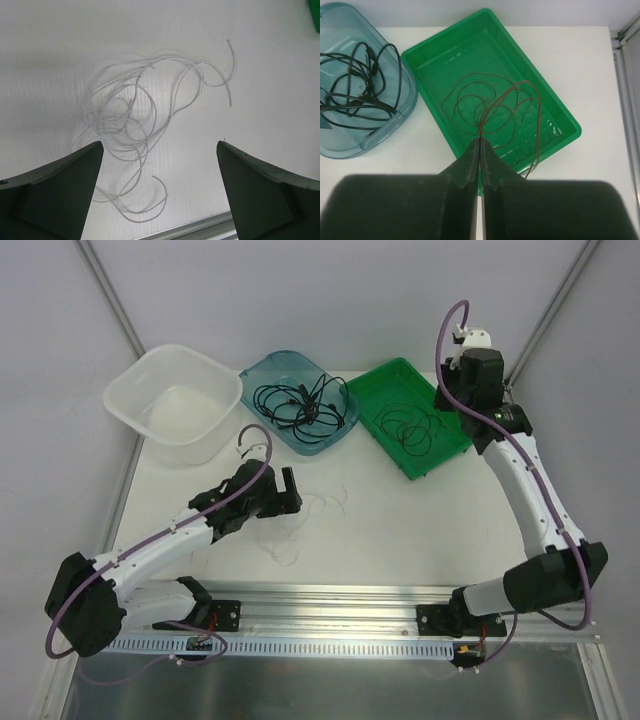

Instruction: Untangle the cables

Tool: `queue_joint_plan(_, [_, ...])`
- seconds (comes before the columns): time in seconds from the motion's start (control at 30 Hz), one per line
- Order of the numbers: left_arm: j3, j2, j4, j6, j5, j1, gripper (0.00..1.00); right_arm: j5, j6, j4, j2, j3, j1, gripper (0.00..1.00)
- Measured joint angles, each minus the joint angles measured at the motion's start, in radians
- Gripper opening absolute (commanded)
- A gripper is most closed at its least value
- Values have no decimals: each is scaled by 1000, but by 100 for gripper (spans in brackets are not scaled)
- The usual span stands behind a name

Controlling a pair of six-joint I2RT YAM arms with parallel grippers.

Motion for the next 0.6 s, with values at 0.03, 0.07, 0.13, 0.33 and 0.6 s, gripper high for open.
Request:
queue_joint_plan(0.03, [5,-13,-4,3,2,0,99,-6,3,18,26,0,-8,1])
queue_joint_plan(0.07, [11,-28,-9,9,3,0,99,-12,3,37,61,0,-18,1])
queue_joint_plan(0.13, [19,-54,-19,18,4,0,99,-24,3,72,140,0,-33,1])
queue_joint_plan(0.33, [20,-104,-47,37,4,7,99,-59,3,124,421,40,-51,8])
queue_joint_plan(0.6, [19,-106,-59,44,4,13,99,-162,52,83,628,124,-53,76])
